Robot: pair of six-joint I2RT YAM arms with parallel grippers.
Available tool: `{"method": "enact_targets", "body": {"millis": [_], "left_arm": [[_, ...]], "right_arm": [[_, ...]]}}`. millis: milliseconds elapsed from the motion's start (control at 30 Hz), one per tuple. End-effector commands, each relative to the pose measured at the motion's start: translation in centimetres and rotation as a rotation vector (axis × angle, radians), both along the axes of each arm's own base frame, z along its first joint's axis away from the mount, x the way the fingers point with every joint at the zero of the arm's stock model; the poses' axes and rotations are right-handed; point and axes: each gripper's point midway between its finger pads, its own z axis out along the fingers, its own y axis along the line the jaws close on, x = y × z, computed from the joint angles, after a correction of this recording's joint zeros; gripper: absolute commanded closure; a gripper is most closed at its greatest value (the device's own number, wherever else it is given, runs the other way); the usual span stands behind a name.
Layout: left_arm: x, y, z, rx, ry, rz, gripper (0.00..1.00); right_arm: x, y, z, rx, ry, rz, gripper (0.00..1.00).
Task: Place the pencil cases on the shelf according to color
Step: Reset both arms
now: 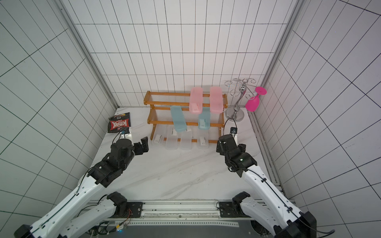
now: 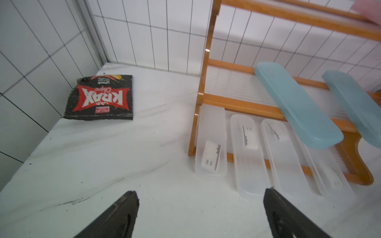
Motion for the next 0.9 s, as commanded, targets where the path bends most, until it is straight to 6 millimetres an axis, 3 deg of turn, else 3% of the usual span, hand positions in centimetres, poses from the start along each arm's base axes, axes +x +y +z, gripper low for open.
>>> {"method": "enact_targets", "body": {"millis": [0, 133, 233, 333, 533, 633, 767, 867], "left_arm": [[1.1, 3.4, 0.8, 0.031, -0.139, 0.148, 0.02], [2.1, 6.4, -2.3, 0.040, -0.088, 0.287, 0.01], [3.0, 8.1, -3.4, 0.112, -0.126, 0.357, 0.01], [3.6, 10.0, -5.0, 0.209, -0.125, 0.445, 0.01], [5.4, 10.5, -8.7, 0.240, -0.152, 0.397, 0.02], [6.2, 9.9, -8.8, 0.277, -0.176, 0.343, 0.02], [7.8, 9.6, -8.9, 0.215, -0.207, 0.263, 0.02], [9.0, 8.3, -9.2, 0.194, -0.226, 0.175, 0.02]], "right_arm": [[2.0, -3.0, -0.4, -0.004, -0.036, -0.086, 0.01], [3.6, -5.2, -3.1, 0.003, -0.034, -0.150, 0.01], [4.6, -6.8, -3.8, -0.111, -0.075, -0.196, 0.01], [6.1, -6.9, -4.2, -0.173, -0.124, -0.156, 0.01], [7.7, -7.5, -6.3, -0.148, -0.235, -0.138, 0.01], [7.8, -7.9, -7.0, -0.138, -0.259, -0.142, 0.01], [8.2, -8.0, -6.3, -0.113, -0.352, -0.115, 0.01], [8.7, -8.1, -6.7, -0.097, -0.375, -0.104, 0.01]]}}
